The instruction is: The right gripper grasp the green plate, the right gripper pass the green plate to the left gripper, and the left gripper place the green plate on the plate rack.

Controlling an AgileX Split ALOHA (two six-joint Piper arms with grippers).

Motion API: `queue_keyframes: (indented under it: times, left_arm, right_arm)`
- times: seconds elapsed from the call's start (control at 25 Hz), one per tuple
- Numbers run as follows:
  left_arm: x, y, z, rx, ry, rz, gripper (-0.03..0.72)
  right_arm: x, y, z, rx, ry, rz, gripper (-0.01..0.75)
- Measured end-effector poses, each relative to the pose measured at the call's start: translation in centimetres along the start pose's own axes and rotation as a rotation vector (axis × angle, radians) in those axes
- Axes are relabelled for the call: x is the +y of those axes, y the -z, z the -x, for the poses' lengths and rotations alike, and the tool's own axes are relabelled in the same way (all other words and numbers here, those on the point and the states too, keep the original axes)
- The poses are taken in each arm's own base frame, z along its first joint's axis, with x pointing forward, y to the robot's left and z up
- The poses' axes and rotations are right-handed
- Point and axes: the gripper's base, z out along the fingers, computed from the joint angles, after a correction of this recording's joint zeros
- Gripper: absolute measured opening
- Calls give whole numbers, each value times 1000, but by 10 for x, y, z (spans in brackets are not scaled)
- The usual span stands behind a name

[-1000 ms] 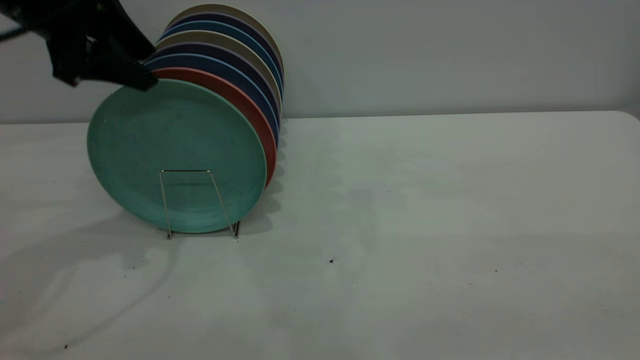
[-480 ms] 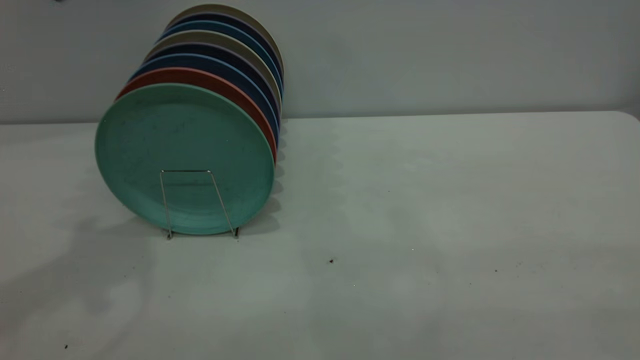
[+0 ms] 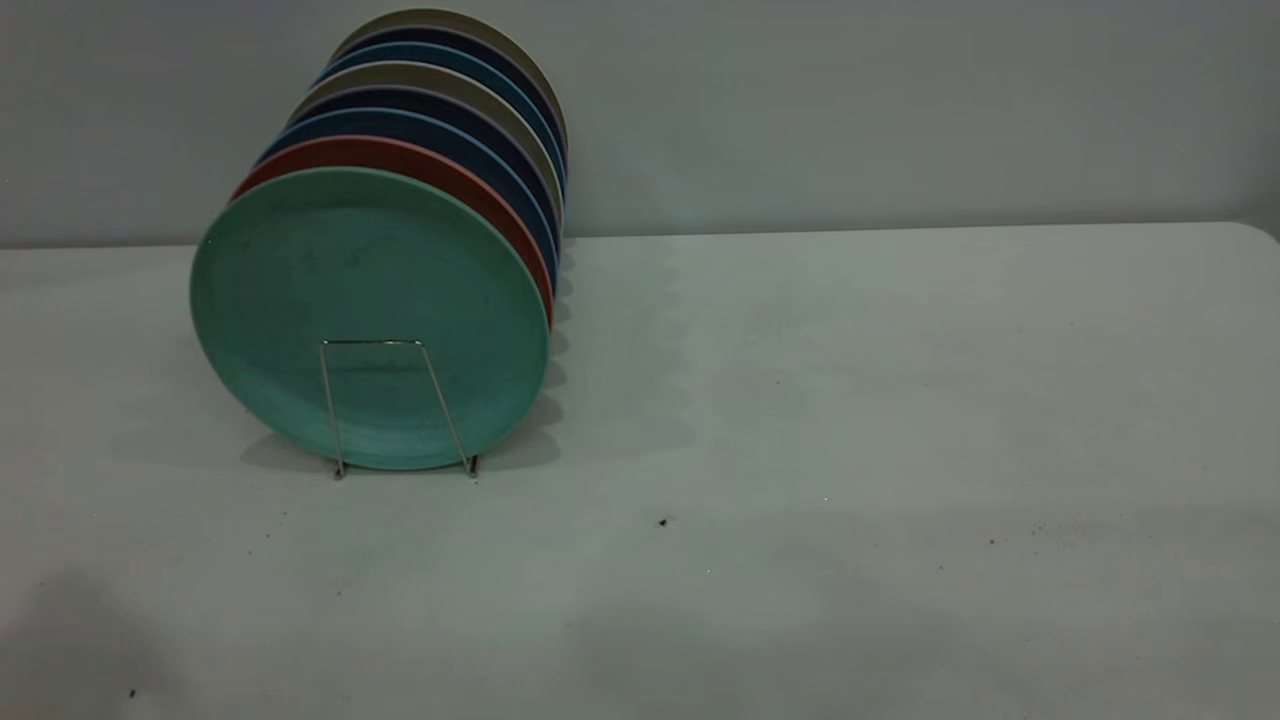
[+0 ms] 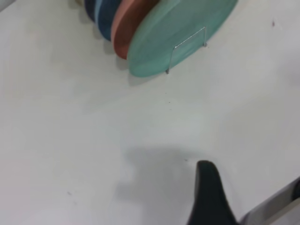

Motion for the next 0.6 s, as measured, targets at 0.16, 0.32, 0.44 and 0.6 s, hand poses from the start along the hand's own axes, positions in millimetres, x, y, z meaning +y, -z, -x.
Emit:
queue_keyframes:
  times: [0.16, 0.32, 0.44, 0.6]
  left_arm:
    - [-16, 0, -28, 18, 119, -9, 503]
    - [-37, -22, -72, 111, 220, -51, 503]
    - [-55, -41, -111, 182, 252, -80, 503]
    - [-74, -58, -151, 203, 282, -80, 503]
  right_arm:
    - [1, 0, 0, -1, 43, 48, 445]
    - [3, 0, 0, -3, 97, 105, 445]
    - [4, 0, 0, -3, 118, 125, 445]
    - [4, 0, 0, -3, 120, 128, 445]
